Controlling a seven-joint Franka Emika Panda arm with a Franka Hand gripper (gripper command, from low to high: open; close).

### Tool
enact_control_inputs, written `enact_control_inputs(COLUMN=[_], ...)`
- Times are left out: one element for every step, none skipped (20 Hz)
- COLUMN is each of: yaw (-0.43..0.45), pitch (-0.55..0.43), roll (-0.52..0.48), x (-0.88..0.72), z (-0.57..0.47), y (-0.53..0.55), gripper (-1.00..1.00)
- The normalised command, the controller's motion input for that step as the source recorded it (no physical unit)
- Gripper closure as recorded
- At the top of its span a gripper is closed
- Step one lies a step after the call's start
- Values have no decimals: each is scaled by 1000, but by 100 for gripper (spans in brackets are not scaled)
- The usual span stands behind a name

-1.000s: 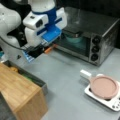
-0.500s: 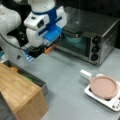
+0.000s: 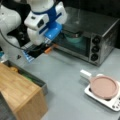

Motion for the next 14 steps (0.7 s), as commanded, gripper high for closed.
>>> enact_control_inputs(yaw=[-33, -47, -74, -86, -101, -118, -147, -155, -184, -200, -201, -195, -184, -174], pitch=[-129, -134, -130, -130, -131, -130, -123, -122, -119, -116, -115, -110, -109, -111], roll=[172, 154, 142, 126, 118, 115, 128, 125, 132, 130, 120, 124, 131, 128], x=[-297, -297, -288, -276, -258, -235, -213, -196, -186, -186, -183, -194, -209, -214], z=[-125, -111, -90, -77, -65, -55, -47, -47, -57, -70, -78, -82, -79, -77], y=[444, 476, 518, 515, 537, 564, 600, 587, 584, 583, 543, 518, 502, 460], gripper=[-100, -100, -100, -100, -100, -100, -100, -100, -100, -100, -100, -100, -100, -100])
